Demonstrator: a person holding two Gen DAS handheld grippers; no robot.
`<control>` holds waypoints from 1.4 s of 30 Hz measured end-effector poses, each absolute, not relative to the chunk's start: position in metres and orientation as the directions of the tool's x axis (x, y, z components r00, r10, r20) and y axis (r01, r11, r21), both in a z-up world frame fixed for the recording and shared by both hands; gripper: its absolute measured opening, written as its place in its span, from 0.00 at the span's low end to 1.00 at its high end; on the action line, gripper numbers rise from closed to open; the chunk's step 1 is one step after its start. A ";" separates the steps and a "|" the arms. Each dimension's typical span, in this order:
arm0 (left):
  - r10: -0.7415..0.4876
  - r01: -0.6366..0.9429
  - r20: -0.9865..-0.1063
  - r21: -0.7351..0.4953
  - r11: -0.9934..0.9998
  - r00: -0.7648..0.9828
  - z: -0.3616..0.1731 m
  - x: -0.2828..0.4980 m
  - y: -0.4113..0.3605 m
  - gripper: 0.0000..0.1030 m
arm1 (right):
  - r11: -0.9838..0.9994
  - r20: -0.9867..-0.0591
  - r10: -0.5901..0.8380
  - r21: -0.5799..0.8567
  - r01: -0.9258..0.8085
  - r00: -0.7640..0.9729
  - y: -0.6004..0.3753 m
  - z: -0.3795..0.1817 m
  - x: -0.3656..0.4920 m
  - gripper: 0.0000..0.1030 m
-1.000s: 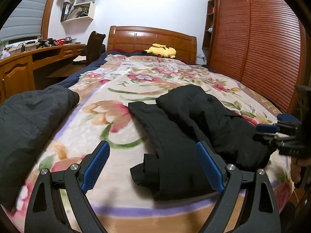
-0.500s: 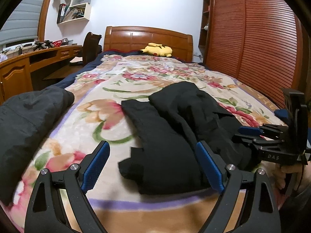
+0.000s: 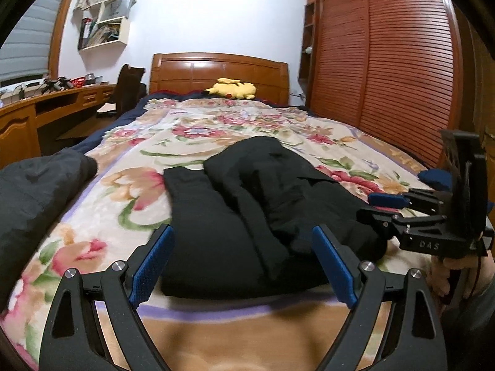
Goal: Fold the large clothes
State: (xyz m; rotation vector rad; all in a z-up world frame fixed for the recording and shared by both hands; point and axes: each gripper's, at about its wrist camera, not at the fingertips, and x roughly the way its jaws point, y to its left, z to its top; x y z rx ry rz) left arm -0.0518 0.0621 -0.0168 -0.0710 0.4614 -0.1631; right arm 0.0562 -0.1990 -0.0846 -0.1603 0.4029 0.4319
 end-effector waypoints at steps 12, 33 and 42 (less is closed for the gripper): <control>-0.226 0.214 -0.521 -0.083 0.973 0.823 -0.021 -0.032 0.026 0.49 | 0.913 -0.381 0.368 -0.027 -0.408 0.848 -0.235 -0.077 0.045 0.48; -0.027 0.087 -0.528 0.088 0.992 0.849 0.029 -0.026 0.084 0.06 | 0.864 -0.332 0.486 0.044 -0.501 0.809 -0.228 -0.077 0.041 0.48; 0.013 0.048 -0.594 0.087 0.995 0.805 -0.019 -0.031 0.102 0.06 | 0.822 -0.298 0.547 0.017 -0.569 0.782 -0.204 -0.076 0.045 0.35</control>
